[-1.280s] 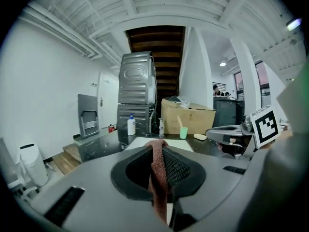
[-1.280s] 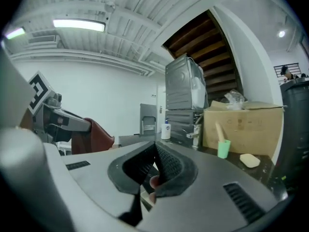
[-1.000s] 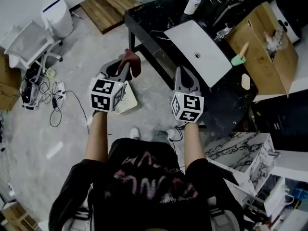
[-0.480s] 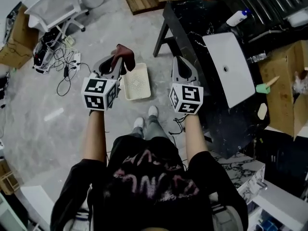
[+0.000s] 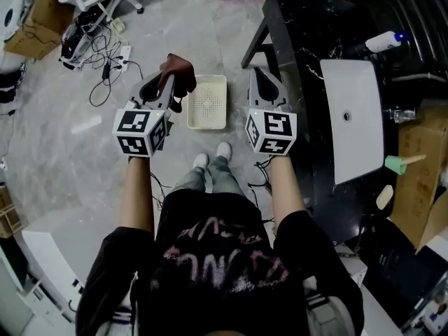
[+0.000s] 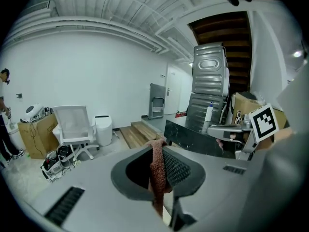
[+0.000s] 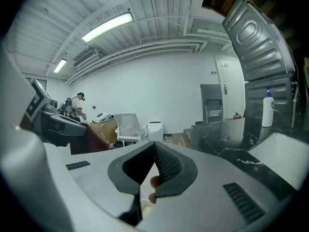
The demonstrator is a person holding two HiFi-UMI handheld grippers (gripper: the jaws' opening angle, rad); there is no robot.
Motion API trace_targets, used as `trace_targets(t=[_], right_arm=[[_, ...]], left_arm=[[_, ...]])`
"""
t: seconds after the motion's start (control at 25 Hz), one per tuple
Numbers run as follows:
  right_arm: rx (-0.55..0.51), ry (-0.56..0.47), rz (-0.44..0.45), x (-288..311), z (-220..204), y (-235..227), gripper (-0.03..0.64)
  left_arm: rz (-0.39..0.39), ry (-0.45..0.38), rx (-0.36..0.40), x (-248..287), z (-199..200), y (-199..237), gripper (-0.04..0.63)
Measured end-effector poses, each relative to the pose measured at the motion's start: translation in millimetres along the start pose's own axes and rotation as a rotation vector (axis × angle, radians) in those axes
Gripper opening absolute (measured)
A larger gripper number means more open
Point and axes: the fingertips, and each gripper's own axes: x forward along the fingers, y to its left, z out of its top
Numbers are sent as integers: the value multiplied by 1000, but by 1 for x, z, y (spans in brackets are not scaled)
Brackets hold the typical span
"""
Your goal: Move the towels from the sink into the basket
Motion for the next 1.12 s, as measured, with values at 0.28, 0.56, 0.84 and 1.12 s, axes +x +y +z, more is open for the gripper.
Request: trace_targets(t=[0.28,0.56,0.84,1.12], right_arm=[[18,58,9,35,-31,-13,15],[42,103,-20,62,-74,-22,15],[65,175,-33,88,-140,-22,15],[95,244,-29,115,-224,-23,15]], left_arm=[[-8,54,-13,37,-25,7,51],[-49,122,-42,83,-72,17,51],[-45,196,-120,117,-143,41,51],[-58,266,-165,158,-227,51,51]])
